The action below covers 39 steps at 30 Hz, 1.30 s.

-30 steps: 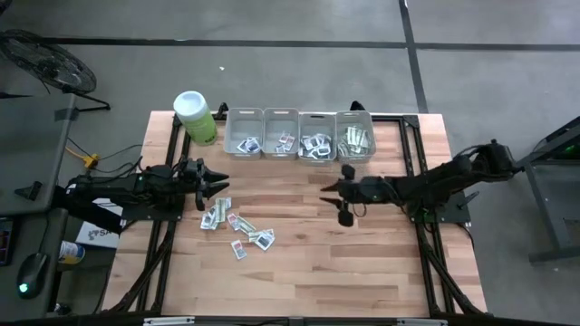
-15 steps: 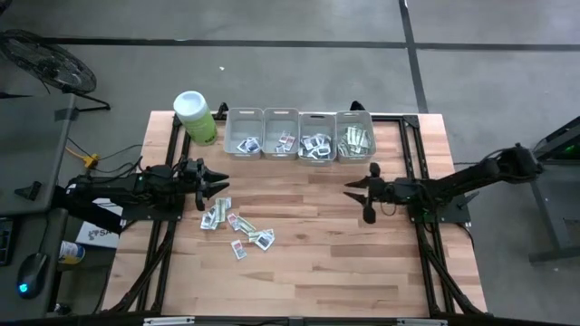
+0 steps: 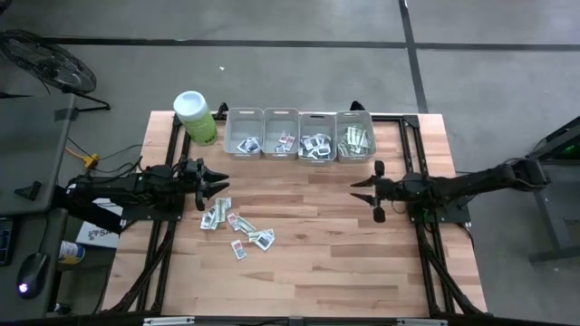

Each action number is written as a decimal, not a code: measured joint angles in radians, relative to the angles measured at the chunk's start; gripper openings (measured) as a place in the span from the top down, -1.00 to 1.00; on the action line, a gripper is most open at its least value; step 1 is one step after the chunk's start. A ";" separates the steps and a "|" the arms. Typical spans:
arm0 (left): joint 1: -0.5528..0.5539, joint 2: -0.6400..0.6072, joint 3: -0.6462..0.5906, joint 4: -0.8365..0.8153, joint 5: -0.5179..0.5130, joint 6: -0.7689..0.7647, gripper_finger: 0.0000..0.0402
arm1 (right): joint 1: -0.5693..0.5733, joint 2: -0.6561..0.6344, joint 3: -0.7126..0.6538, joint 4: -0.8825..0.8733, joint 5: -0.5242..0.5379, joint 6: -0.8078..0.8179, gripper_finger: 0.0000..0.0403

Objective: Pick & Place First Aid Supplies
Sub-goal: Put the bandage into the right gray bin

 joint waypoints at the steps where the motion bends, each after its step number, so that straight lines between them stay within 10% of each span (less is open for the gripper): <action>1: 0.000 0.000 0.000 0.000 0.000 0.000 0.25 | -0.018 -0.023 0.000 -0.018 -0.035 -0.006 0.42; 20: 0.000 0.000 0.000 0.000 0.000 0.000 0.25 | -0.127 -0.438 0.000 -0.436 -0.215 0.025 0.49; 39: 0.000 0.000 0.000 0.000 0.000 0.000 0.25 | -0.075 -0.487 0.000 -0.439 -0.216 0.088 0.49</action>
